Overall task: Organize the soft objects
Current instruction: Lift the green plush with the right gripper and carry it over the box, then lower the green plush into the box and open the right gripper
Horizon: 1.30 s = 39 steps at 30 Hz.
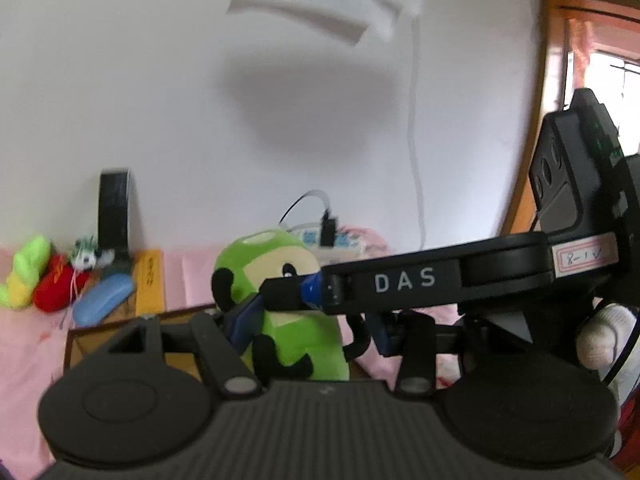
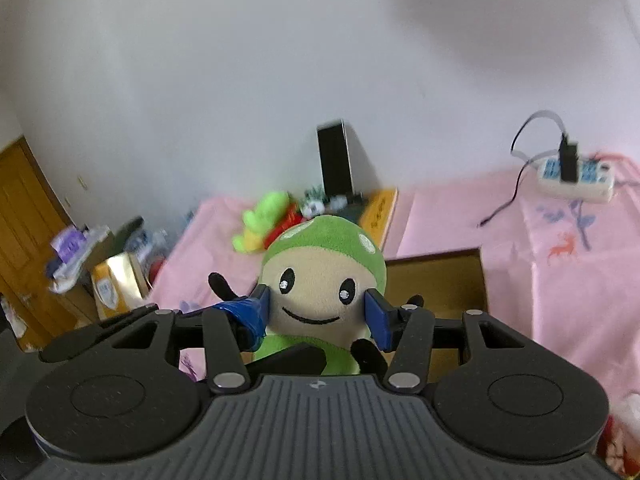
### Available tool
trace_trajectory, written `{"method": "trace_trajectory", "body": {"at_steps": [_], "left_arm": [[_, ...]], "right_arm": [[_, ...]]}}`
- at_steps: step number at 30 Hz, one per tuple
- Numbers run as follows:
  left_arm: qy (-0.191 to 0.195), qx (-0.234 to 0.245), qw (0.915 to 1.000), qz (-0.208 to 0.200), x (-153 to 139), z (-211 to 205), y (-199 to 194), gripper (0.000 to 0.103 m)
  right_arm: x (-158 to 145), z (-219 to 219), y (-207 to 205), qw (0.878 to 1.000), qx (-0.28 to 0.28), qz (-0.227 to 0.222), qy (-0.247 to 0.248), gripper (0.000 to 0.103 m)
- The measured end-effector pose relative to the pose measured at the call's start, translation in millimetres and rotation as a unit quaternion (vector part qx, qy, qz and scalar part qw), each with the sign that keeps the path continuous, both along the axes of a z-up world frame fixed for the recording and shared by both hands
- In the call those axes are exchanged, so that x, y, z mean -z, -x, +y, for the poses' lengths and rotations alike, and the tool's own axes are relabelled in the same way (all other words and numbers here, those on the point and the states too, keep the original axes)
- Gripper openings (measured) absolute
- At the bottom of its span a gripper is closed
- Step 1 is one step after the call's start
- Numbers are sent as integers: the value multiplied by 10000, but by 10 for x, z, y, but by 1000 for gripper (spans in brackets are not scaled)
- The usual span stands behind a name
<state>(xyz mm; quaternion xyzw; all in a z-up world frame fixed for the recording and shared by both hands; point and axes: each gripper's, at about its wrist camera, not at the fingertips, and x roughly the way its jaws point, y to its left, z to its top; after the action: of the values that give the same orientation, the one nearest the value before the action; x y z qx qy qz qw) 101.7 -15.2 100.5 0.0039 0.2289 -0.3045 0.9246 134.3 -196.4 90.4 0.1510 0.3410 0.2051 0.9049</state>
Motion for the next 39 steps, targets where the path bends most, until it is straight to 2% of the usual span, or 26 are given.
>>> {"method": "trace_trajectory", "body": {"at_steps": [7, 12, 16, 19, 22, 23, 25, 30, 33, 39], "left_arm": [[-292, -209, 9947, 961, 587, 42, -742, 45], [-331, -388, 9834, 1739, 926, 68, -1189, 44], [-532, -508, 9732, 2177, 1080, 14, -1359, 44], [-587, -533, 9678, 2390, 1166, 23, -1476, 50], [-534, -634, 9613, 2629, 1237, 58, -1542, 54], [-516, -672, 9606, 2648, 1249, 76, -1553, 59], [-515, -783, 9600, 2637, 1251, 116, -1567, 61], [-429, -897, 9565, 2742, 1251, 273, -1598, 63], [-376, -956, 9611, 2565, 1192, 379, -1528, 64], [-170, -1114, 9687, 2211, 1002, 607, -1293, 64]], "right_arm": [[690, 249, -671, 9949, -267, 833, 494, 36], [1060, 315, -1009, 9871, -541, 1265, 818, 36], [1263, 339, -1168, 9790, -738, 1704, 836, 37], [1347, 303, -1277, 9718, -742, 2122, 704, 40], [1373, 251, -1317, 9685, -722, 2330, 507, 41], [1375, 238, -1323, 9676, -746, 2367, 458, 41], [1365, 228, -1322, 9673, -798, 2363, 460, 41], [1323, 136, -1319, 9703, -575, 2316, 388, 41], [1260, 56, -1275, 9713, -566, 2312, 17, 41], [1117, -42, -1072, 9766, -178, 2130, -242, 41]]}}
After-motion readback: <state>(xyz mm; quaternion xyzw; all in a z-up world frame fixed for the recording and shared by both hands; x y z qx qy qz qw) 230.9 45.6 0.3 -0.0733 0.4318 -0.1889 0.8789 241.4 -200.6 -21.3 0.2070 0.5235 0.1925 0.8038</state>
